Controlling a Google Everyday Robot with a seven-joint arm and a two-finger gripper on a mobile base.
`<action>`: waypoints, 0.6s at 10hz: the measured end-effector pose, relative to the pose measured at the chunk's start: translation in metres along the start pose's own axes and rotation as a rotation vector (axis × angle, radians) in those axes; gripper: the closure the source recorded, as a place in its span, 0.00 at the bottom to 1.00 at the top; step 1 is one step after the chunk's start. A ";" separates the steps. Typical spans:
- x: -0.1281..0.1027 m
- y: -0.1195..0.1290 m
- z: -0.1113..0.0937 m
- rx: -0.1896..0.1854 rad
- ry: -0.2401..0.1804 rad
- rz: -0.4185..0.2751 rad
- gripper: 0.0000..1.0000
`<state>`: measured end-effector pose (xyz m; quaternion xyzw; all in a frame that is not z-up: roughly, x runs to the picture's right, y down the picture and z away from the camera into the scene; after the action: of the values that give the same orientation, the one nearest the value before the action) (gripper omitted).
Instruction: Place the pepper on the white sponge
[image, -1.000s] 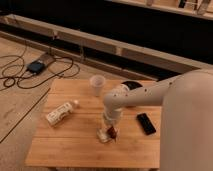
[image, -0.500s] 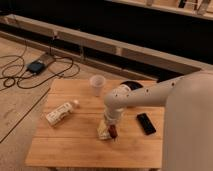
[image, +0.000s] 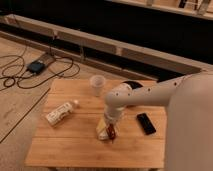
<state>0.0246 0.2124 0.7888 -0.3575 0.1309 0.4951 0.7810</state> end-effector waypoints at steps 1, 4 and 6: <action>-0.005 -0.001 -0.008 0.006 -0.015 -0.005 0.20; -0.011 -0.003 -0.033 0.011 -0.024 -0.032 0.20; -0.010 -0.003 -0.034 0.011 -0.021 -0.033 0.20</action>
<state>0.0277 0.1811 0.7715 -0.3501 0.1194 0.4851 0.7924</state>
